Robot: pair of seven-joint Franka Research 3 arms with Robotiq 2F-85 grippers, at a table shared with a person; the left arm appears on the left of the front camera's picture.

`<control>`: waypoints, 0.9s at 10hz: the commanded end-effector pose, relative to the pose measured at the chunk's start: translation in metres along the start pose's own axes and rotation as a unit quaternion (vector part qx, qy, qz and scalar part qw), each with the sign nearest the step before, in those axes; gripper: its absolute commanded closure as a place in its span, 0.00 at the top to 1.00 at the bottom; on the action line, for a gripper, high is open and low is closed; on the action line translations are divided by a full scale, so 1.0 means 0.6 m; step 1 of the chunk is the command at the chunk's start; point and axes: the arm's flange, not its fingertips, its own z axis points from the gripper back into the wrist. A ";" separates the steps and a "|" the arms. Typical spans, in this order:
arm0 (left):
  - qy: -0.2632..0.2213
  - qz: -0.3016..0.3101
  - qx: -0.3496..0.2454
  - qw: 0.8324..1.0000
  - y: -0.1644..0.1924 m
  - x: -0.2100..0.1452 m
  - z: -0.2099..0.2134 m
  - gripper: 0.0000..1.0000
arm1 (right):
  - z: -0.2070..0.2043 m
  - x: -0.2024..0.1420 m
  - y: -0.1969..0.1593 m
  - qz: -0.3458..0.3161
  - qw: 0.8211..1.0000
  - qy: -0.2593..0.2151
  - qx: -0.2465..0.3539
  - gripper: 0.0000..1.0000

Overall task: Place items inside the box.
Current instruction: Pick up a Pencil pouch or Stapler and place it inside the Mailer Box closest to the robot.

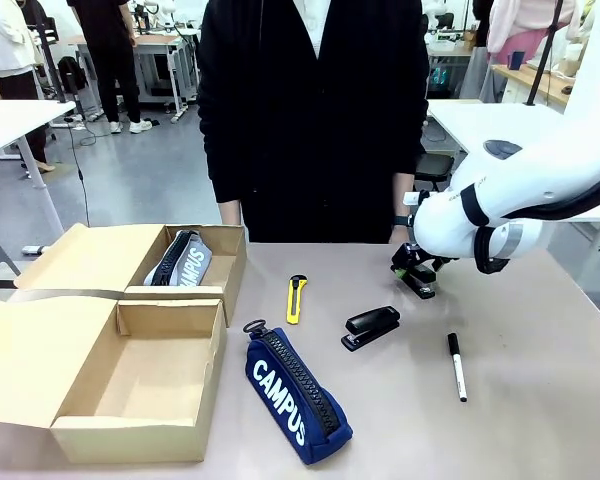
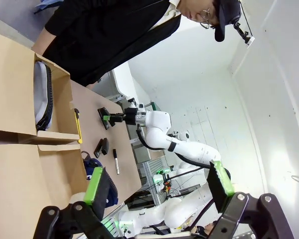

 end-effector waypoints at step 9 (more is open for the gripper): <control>-0.005 -0.011 -0.009 1.000 -0.003 0.001 -0.001 1.00 | 0.010 -0.004 -0.003 0.008 0.999 0.043 -0.001 0.00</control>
